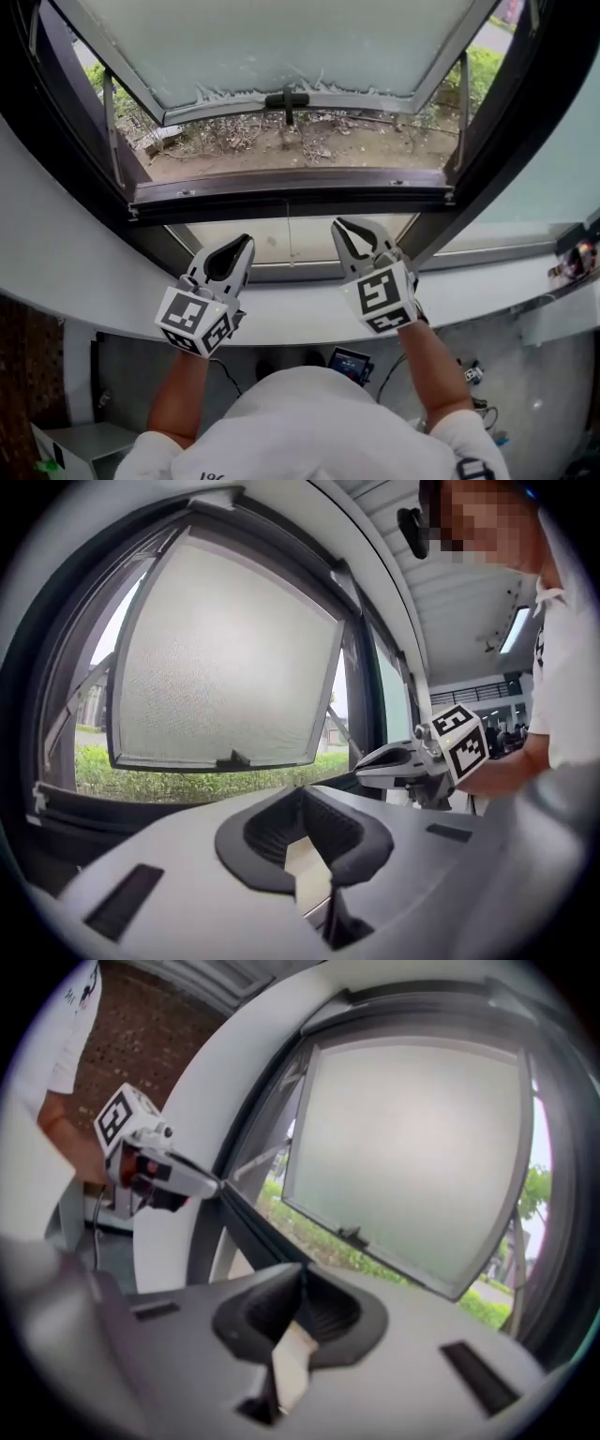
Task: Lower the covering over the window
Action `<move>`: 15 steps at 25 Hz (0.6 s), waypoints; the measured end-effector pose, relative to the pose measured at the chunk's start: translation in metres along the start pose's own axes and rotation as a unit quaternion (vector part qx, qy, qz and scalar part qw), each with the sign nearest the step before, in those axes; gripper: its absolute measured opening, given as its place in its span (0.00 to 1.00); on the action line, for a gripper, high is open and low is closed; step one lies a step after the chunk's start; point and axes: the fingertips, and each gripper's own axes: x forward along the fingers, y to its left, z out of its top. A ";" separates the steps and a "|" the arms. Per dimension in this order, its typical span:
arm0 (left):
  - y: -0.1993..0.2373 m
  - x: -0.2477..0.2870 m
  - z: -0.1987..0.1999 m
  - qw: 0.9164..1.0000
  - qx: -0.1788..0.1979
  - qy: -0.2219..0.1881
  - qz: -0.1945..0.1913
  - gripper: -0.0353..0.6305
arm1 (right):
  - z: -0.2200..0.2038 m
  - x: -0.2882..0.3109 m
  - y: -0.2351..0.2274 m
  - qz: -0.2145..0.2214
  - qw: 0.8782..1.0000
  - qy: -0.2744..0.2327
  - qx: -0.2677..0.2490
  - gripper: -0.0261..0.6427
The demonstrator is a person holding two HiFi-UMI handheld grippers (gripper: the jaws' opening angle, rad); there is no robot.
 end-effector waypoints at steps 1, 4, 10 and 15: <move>-0.006 -0.003 0.000 1.000 -0.007 -0.006 -0.001 0.10 | 0.001 -0.004 -0.001 0.000 1.000 -0.009 0.015 0.09; -0.023 -0.011 -0.003 0.999 -0.027 -0.018 -0.003 0.09 | 0.002 -0.016 0.001 0.005 0.998 -0.034 0.051 0.08; -0.042 -0.033 -0.015 0.999 -0.040 -0.015 0.002 0.08 | 0.004 -0.037 0.022 0.025 0.994 -0.055 0.092 0.08; -0.050 -0.070 -0.032 0.998 -0.059 -0.004 -0.001 0.08 | 0.004 -0.057 0.053 0.025 0.992 -0.054 0.109 0.08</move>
